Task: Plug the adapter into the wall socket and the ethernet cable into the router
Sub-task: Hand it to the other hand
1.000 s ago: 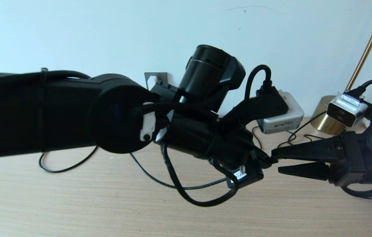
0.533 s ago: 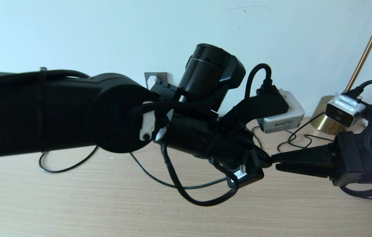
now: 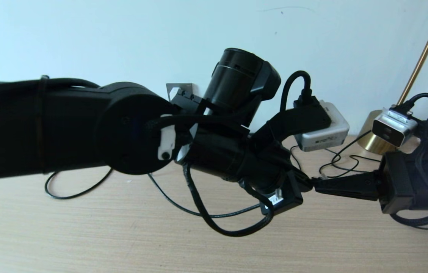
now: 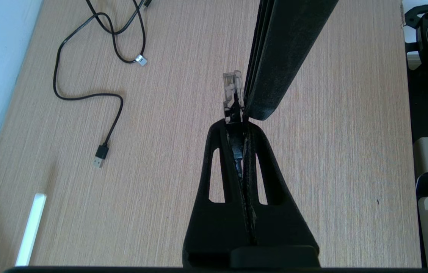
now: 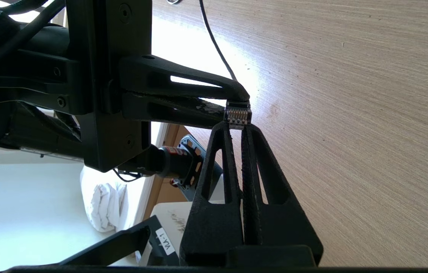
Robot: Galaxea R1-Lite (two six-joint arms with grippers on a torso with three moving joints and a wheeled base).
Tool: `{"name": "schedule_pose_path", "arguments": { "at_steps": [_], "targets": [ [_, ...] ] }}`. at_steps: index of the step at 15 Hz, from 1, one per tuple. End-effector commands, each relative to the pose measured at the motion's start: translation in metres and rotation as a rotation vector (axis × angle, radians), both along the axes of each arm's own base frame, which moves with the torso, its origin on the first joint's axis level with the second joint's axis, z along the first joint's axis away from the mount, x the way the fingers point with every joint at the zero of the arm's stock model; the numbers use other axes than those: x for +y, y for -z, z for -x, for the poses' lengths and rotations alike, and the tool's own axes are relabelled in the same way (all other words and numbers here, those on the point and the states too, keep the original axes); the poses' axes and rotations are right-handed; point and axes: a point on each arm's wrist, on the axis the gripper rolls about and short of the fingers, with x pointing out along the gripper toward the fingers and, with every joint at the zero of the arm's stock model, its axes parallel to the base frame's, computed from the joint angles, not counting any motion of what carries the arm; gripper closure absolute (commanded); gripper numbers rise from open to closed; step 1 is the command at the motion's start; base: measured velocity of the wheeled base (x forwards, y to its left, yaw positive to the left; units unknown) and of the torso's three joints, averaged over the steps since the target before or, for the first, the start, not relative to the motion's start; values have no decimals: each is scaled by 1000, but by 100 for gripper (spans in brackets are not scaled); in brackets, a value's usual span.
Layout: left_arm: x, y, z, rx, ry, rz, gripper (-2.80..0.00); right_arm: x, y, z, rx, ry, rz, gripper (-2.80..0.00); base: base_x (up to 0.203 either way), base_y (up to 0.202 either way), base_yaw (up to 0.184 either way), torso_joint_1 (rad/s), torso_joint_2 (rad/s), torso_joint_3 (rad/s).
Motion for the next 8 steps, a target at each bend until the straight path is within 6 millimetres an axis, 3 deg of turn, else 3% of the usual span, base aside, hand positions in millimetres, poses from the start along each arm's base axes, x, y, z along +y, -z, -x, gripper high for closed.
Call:
{"name": "schedule_pose_path", "arguments": {
  "at_steps": [1, 3, 4, 8],
  "targets": [
    [0, 1, 0, 2, 4, -7, 0, 0, 0, 0, 2, -4, -4, 0, 0, 0, 0, 0, 0, 0],
    [0, 0, 0, 1, 4, -6, 0, 0, 0, 0, 2, -4, -4, 0, 0, 0, 0, 0, 0, 0],
    [0, 0, 0, 1, 4, -6, -280, 0, -1, 1, 0, -5, -5, 0, 0, 0, 0, 0, 0, 0],
    [2, -3, 2, -7, 6, 6, -280, -1, 1, 3, 4, -4, -3, 0, 0, 0, 0, 0, 0, 0]
  ]
}}
